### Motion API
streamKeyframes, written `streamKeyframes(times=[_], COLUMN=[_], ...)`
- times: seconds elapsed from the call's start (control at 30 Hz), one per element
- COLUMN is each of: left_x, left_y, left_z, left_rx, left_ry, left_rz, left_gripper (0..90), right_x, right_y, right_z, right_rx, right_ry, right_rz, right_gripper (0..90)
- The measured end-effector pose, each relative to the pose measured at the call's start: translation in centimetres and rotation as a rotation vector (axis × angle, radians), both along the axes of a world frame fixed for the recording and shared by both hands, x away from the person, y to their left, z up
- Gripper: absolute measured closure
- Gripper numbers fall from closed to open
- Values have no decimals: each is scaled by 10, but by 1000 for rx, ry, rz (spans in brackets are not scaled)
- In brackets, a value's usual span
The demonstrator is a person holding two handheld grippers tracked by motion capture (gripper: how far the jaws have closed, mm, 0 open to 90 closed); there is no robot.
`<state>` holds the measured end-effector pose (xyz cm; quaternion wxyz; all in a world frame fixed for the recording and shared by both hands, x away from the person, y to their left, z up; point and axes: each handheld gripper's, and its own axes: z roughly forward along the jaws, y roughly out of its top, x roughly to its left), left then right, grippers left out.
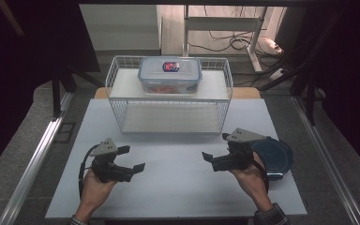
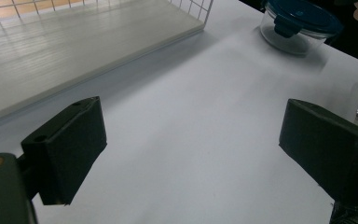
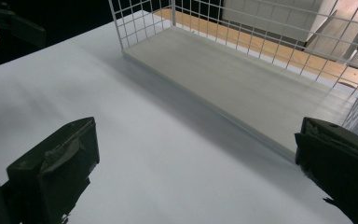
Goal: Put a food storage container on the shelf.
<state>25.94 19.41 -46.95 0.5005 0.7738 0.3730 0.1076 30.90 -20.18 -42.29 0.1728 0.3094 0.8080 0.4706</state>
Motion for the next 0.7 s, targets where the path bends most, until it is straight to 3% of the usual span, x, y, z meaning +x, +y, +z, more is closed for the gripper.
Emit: streamKeyframes(times=[0.17, 0.27, 0.47, 0.7], left_x=[-8, -13, -24, -29], left_y=[1, -1, -2, -2], left_z=[-14, -21, -33, -46], left_rx=[-1, 24, 45, 81], left_ry=[7, 6, -20, 6], left_rz=[6, 7, 32, 38], left_gripper=[62, 59, 55, 54], right_x=[-8, -12, -18, -21], right_y=[-3, -4, -2, -1], right_z=[-15, -25, -41, -58], right_rx=[-8, -22, -57, -107], right_ry=[9, 13, 34, 59], right_rz=[11, 18, 28, 31], right_gripper=[0, 0, 0, 0])
